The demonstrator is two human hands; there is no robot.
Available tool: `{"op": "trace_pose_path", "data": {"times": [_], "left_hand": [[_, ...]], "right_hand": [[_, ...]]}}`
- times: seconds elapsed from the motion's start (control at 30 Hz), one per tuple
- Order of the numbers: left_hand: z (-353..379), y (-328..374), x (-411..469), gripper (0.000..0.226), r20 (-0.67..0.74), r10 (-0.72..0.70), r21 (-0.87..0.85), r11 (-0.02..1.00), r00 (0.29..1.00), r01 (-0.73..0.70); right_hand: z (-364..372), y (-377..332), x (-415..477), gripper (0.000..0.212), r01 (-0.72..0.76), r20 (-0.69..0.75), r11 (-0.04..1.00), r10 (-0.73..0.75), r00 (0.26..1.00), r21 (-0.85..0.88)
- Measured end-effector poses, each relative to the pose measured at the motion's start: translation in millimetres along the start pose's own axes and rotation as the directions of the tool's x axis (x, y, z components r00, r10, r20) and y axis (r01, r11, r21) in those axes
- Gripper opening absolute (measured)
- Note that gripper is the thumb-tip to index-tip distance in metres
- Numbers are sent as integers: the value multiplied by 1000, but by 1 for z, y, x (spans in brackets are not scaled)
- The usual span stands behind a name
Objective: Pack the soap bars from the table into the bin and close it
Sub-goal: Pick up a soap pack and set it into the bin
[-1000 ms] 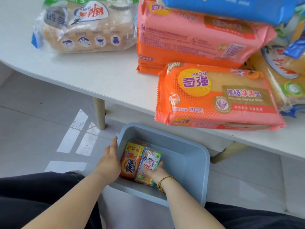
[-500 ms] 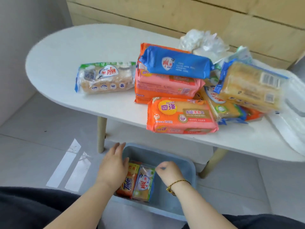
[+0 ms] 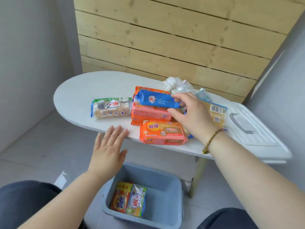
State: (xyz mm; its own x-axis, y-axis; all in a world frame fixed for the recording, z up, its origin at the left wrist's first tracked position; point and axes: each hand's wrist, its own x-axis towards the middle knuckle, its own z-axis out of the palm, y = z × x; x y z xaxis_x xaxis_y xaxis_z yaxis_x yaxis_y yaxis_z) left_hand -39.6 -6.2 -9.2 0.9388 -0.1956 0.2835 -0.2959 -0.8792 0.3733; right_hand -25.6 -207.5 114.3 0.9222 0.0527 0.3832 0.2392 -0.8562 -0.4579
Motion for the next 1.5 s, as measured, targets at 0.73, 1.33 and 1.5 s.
{"op": "trace_pose_path", "data": {"times": [0.73, 1.33, 1.5], "left_hand": [[13, -15, -4, 59, -55, 83, -74, 993, 995, -87], [79, -39, -58, 62, 614, -92, 77, 995, 784, 57], [109, -48, -69, 80, 702, -105, 139, 990, 705, 9]], "right_hand": [[8, 3, 26, 47, 149, -18, 948, -160, 987, -280], [90, 69, -150, 5, -678, 711, 733, 503, 491, -51], [159, 109, -158, 14, -879, 639, 464, 710, 295, -110]]}}
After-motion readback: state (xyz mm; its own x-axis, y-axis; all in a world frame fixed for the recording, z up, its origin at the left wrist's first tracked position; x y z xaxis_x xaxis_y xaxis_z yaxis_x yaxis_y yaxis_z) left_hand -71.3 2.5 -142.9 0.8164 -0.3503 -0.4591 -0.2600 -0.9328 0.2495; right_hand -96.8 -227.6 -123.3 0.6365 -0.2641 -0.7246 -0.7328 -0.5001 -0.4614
